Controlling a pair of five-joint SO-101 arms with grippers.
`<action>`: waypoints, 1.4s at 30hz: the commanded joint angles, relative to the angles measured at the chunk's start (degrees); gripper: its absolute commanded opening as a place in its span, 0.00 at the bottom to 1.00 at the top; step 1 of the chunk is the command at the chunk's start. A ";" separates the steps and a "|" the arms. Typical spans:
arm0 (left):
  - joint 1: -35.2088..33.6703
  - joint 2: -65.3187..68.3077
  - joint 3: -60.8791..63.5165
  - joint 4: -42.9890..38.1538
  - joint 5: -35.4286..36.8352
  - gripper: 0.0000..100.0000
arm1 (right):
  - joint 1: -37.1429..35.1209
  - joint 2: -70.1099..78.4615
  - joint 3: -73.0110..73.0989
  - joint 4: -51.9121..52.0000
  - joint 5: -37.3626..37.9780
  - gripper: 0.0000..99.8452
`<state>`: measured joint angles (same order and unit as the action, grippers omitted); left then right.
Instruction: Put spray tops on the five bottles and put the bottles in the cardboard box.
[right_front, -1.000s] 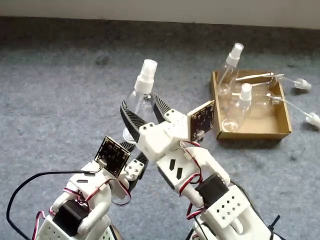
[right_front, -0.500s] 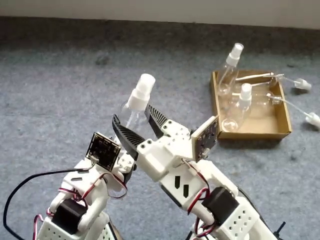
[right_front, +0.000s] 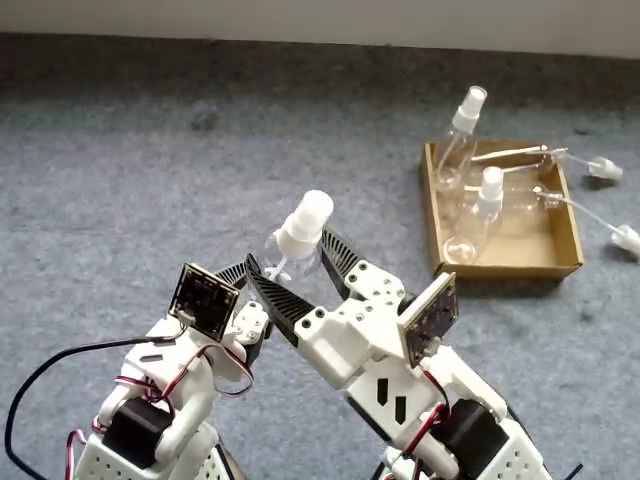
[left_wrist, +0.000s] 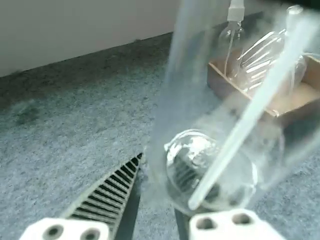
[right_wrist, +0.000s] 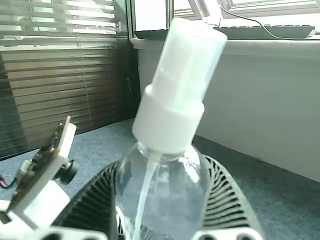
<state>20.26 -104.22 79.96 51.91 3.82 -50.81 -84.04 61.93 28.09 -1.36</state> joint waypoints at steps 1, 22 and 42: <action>4.53 -0.57 -0.57 -2.11 -0.18 0.01 | -1.45 2.33 -0.57 -4.70 0.62 0.04; 1.10 -0.57 2.59 -7.03 -0.26 0.01 | -3.21 8.57 0.13 -10.59 0.18 0.04; -5.67 -0.57 7.87 -16.79 -0.44 0.01 | 16.92 -0.40 -0.22 0.75 1.67 0.04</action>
<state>15.60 -104.31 88.22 36.62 3.82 -43.16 -84.22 62.64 28.35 -1.45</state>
